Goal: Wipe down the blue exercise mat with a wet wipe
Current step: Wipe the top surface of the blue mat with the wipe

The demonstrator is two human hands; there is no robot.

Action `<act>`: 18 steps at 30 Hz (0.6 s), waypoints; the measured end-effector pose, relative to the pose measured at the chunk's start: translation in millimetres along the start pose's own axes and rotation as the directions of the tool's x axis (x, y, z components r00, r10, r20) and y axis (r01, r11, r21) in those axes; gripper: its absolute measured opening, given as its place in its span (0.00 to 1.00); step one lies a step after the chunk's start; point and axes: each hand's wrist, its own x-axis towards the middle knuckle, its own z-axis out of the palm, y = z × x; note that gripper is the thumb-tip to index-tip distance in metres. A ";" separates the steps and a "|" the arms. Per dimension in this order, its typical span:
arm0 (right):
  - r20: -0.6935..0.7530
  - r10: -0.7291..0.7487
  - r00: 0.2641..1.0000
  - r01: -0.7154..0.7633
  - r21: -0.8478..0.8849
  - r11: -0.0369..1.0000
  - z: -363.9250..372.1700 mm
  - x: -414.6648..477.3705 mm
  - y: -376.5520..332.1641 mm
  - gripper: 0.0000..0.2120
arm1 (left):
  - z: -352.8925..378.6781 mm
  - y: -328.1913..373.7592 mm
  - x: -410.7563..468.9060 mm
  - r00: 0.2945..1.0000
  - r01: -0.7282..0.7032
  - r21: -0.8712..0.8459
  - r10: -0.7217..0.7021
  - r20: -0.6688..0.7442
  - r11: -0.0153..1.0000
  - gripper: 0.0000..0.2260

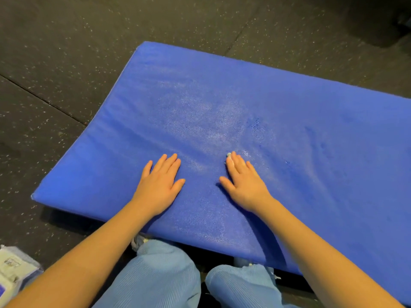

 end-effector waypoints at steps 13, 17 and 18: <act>0.018 -0.039 0.999 0.039 -0.030 0.999 -9.3 13.0 4.7 0.38 | 9.9 6.3 -3.0 0.998 -0.025 -0.026 0.024 -0.052 0.999 0.39; 0.114 -0.301 0.947 0.311 -0.075 0.948 -2.8 -6.8 -1.1 0.47 | 11.5 4.8 -0.9 0.998 -0.037 0.031 0.038 -0.044 0.999 0.30; 0.088 -0.278 0.957 0.286 -0.098 0.953 -7.1 3.1 9.4 0.48 | 11.7 4.9 -0.2 0.999 -0.032 0.040 0.034 -0.040 0.999 0.28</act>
